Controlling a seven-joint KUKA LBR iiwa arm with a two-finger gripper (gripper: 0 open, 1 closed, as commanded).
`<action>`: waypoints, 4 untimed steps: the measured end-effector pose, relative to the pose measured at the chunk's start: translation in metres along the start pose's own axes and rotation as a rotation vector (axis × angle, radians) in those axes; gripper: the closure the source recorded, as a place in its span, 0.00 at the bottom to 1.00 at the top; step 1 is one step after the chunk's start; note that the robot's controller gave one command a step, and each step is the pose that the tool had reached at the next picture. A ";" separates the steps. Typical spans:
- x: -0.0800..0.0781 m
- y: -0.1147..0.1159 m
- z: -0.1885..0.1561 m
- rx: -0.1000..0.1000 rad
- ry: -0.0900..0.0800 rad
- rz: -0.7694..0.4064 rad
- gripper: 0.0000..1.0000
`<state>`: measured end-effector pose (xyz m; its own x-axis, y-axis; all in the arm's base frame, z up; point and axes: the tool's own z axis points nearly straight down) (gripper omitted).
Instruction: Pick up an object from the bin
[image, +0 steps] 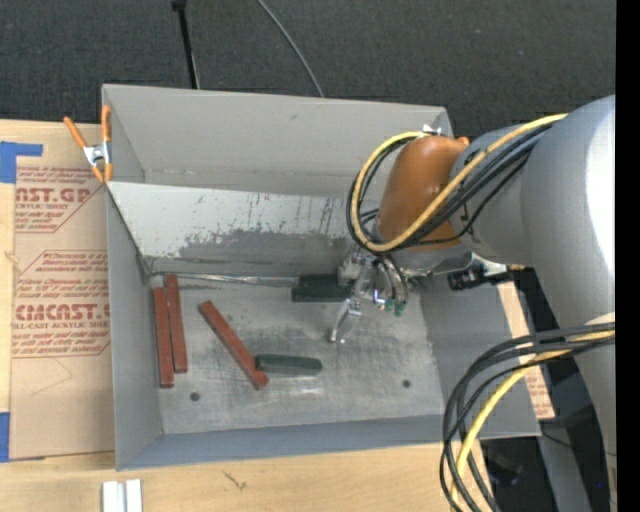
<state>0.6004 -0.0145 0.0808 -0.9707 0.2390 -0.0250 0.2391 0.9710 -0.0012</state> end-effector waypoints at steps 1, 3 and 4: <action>0.007 0.028 0.001 -0.007 -0.005 0.162 1.00; 0.006 0.029 -0.018 0.000 0.021 0.161 1.00; 0.006 0.028 -0.025 0.001 0.023 0.161 1.00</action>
Offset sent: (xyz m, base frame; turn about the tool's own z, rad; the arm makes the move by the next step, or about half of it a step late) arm 0.0000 0.0000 0.0000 0.0000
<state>0.6005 0.0148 0.1061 -0.9202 0.3913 -0.0022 0.3913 0.9202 0.0001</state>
